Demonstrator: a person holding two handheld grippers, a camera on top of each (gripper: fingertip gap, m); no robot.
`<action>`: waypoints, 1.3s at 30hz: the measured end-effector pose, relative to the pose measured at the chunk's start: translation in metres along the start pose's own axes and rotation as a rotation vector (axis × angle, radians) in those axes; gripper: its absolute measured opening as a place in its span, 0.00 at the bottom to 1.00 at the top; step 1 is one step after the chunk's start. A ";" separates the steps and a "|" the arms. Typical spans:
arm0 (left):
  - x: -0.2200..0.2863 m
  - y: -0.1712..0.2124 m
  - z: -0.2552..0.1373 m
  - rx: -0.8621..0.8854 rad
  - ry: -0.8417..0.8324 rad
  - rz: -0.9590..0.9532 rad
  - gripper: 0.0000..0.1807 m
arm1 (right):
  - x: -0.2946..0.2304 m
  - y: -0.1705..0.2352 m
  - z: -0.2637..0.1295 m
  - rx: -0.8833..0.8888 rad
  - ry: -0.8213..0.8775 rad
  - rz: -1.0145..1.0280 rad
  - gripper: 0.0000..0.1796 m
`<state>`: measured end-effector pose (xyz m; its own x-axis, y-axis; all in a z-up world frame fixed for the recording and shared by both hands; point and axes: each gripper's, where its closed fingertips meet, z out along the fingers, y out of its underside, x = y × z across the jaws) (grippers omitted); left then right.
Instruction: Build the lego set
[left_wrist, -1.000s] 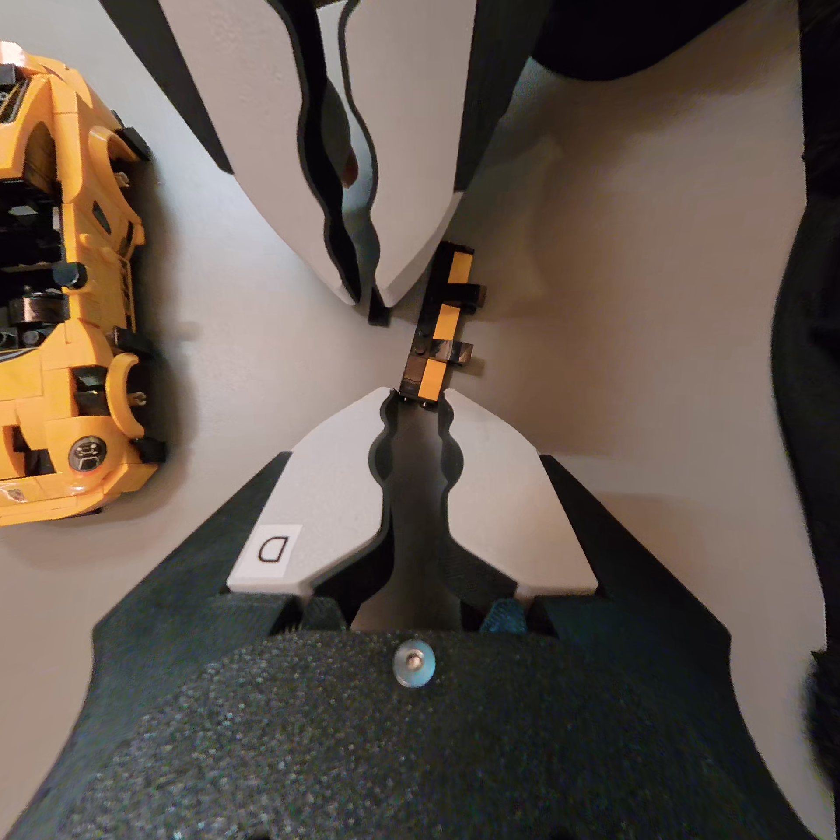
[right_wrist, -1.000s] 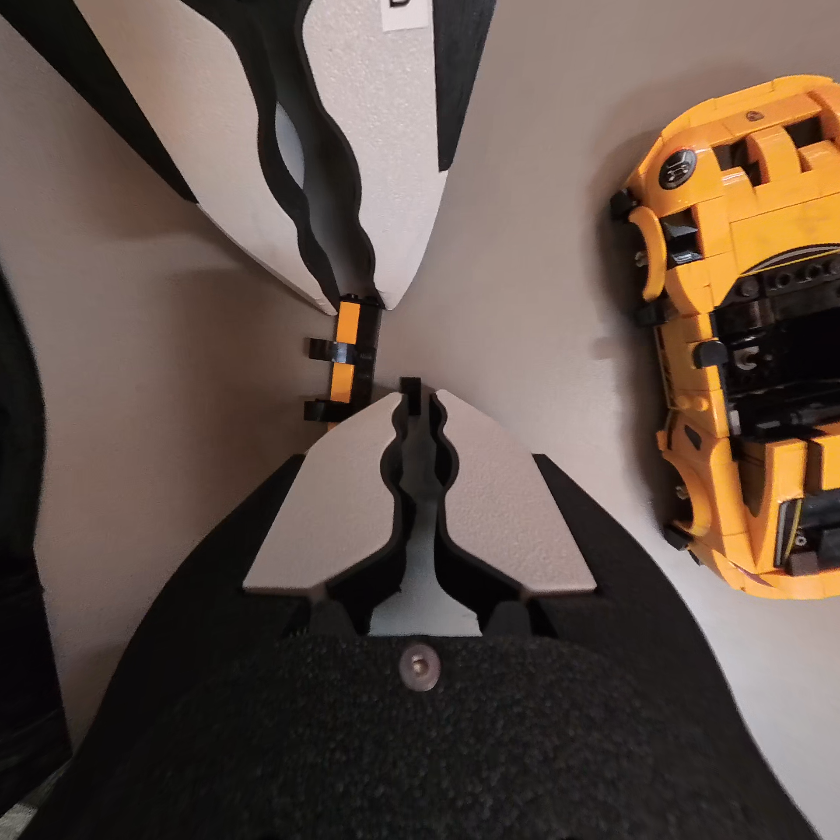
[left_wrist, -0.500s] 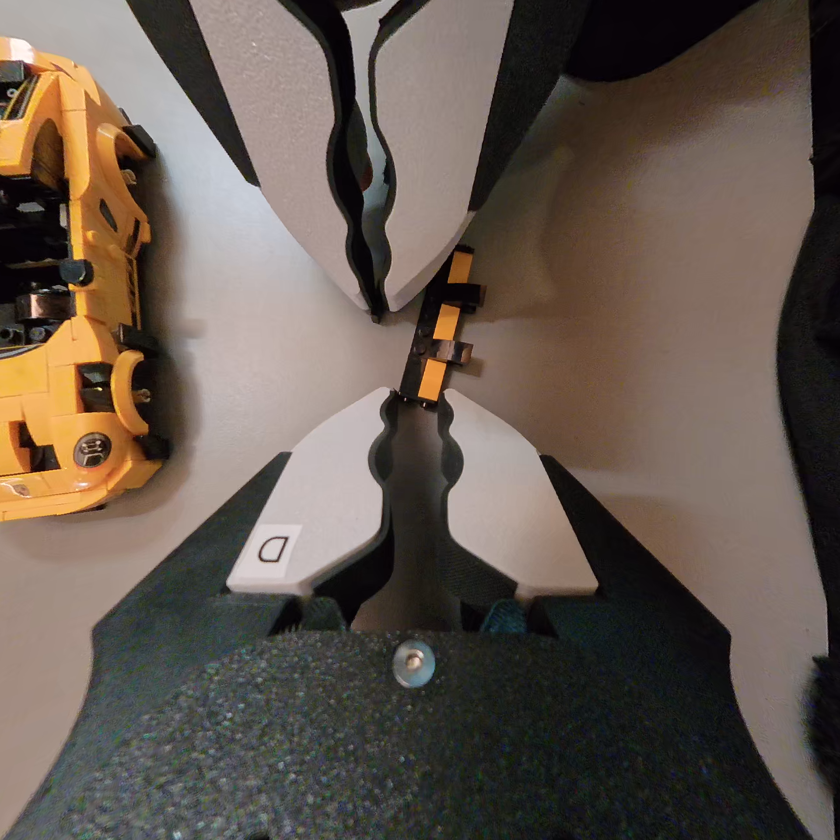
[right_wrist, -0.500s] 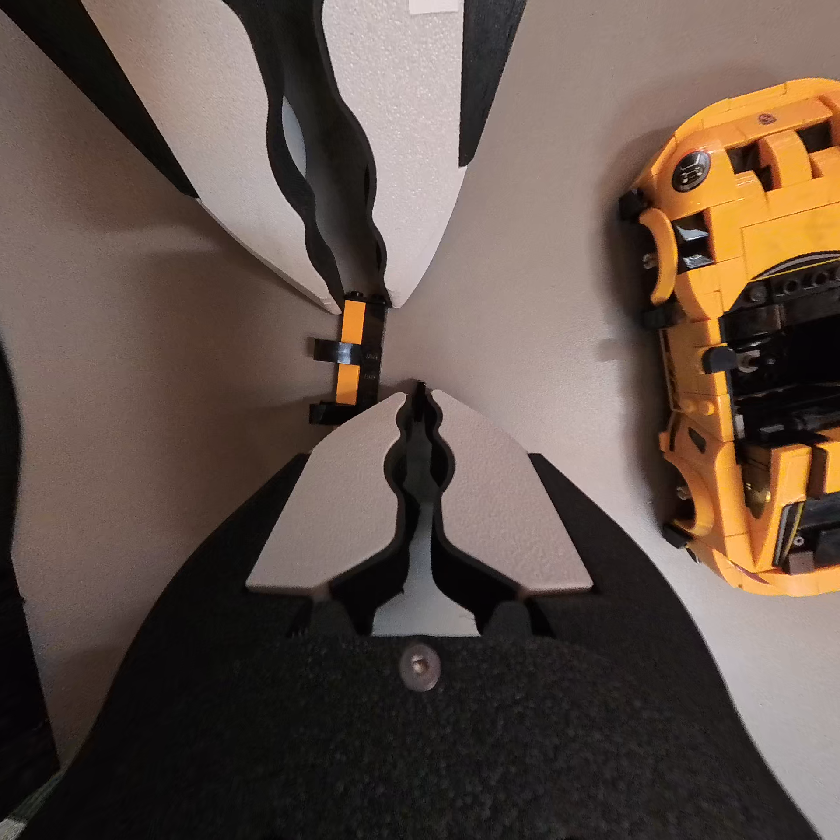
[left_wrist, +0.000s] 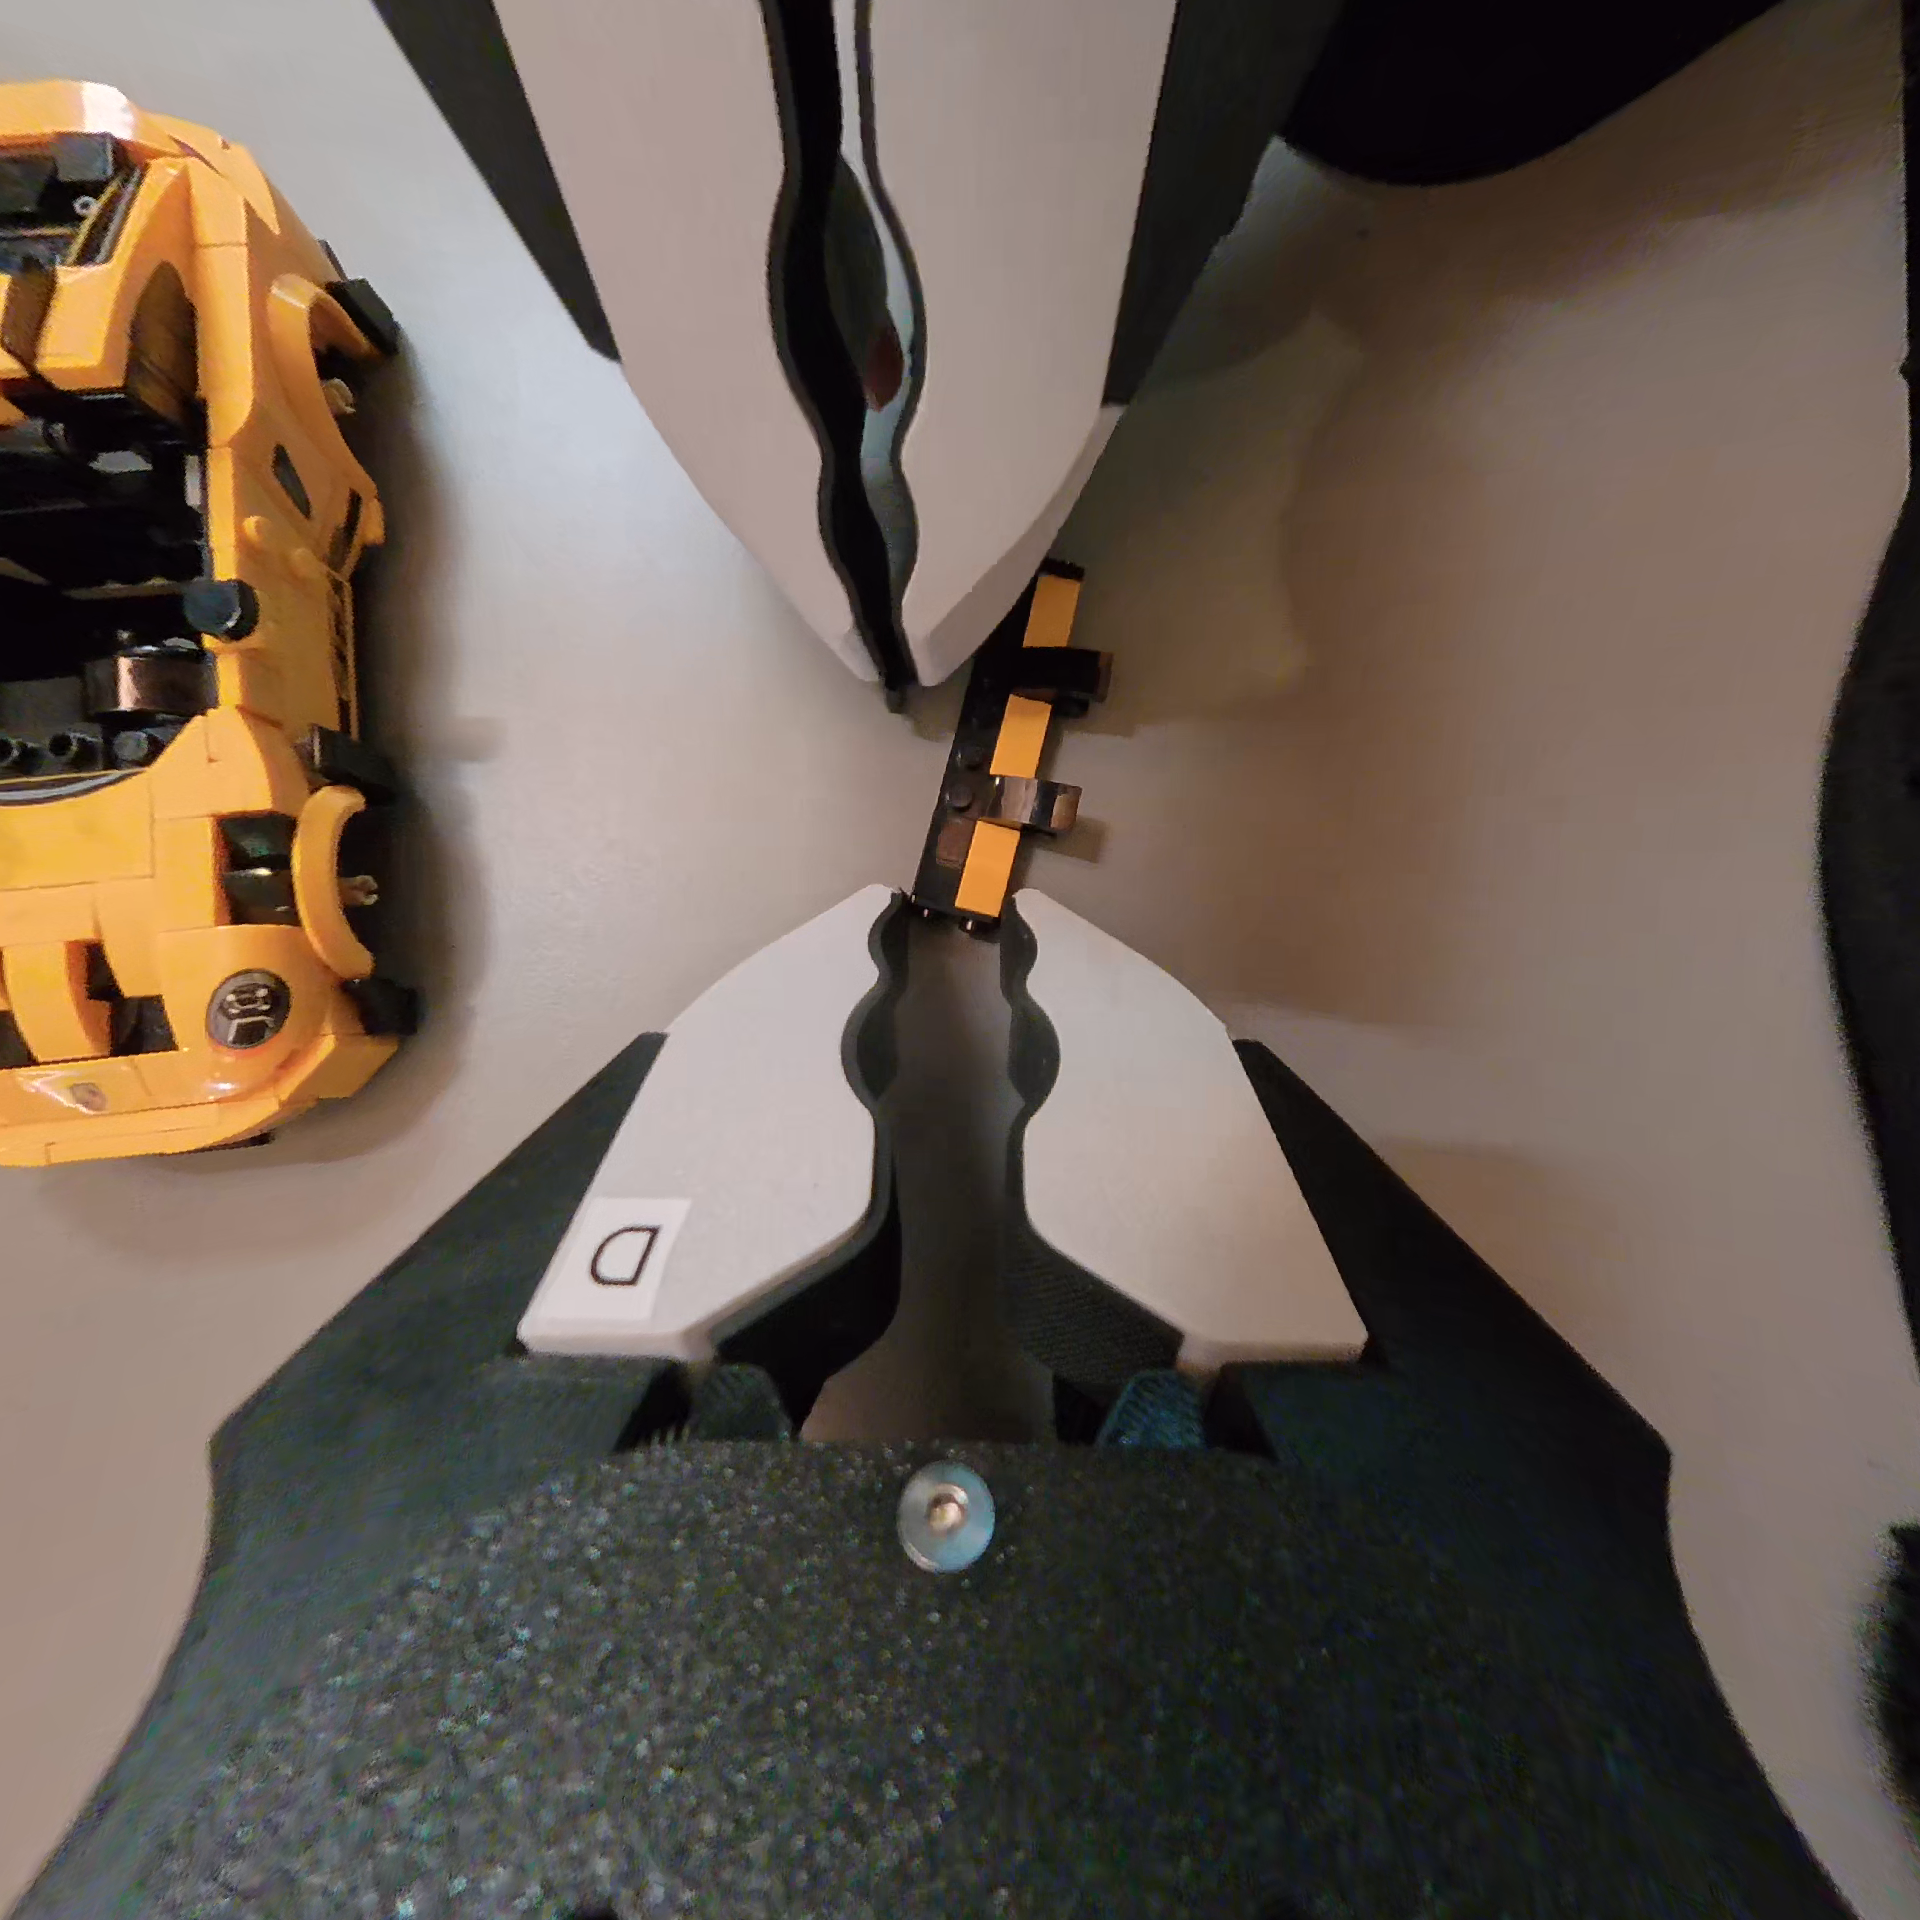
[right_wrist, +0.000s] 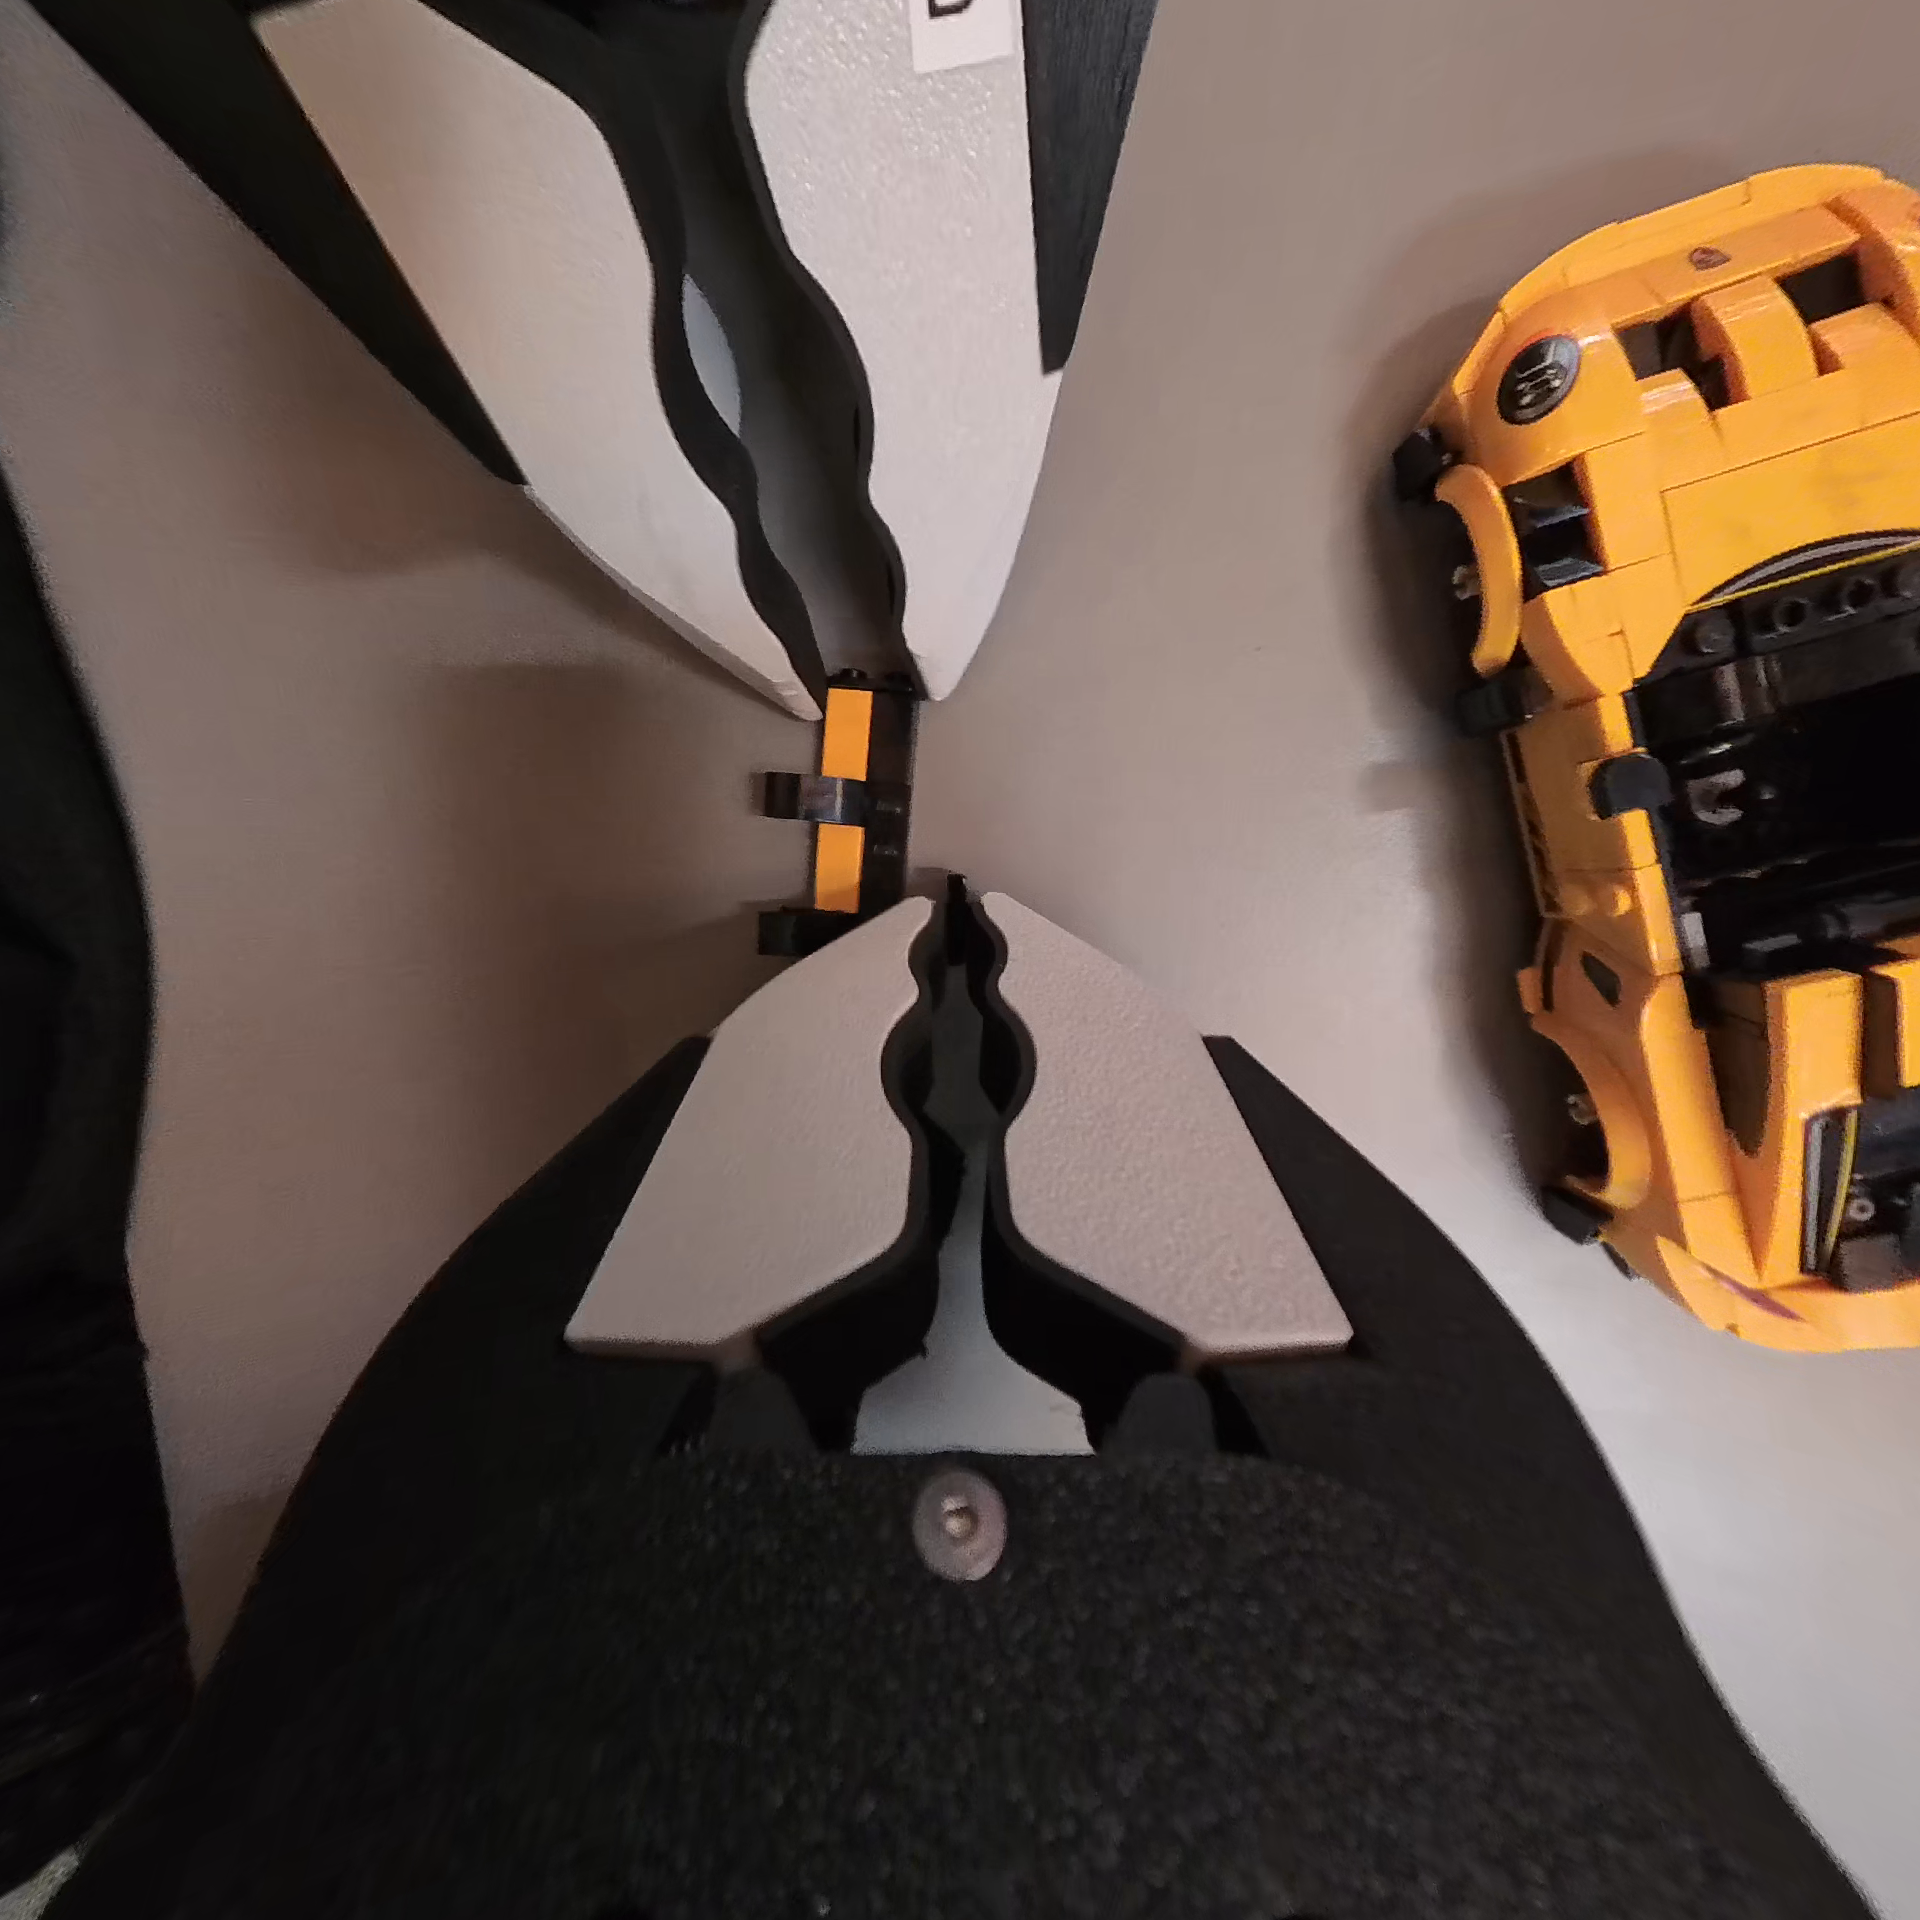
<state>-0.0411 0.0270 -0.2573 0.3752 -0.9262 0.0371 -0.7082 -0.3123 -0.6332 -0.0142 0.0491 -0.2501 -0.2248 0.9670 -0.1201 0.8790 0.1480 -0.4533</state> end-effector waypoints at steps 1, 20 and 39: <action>-0.001 0.000 0.000 0.000 -0.003 -0.001 0.09 | -0.002 -0.002 -0.001 0.013 -0.016 0.004 0.01; -0.002 0.000 0.000 -0.001 -0.014 0.010 0.09 | -0.013 -0.004 0.006 0.003 -0.180 0.049 0.04; -0.001 0.000 0.000 -0.002 -0.016 0.012 0.09 | -0.005 -0.007 0.004 0.035 -0.130 0.068 0.04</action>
<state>-0.0421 0.0281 -0.2571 0.3760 -0.9265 0.0169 -0.7141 -0.3013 -0.6319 -0.0209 0.0424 -0.2494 -0.2198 0.9391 -0.2642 0.8794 0.0735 -0.4704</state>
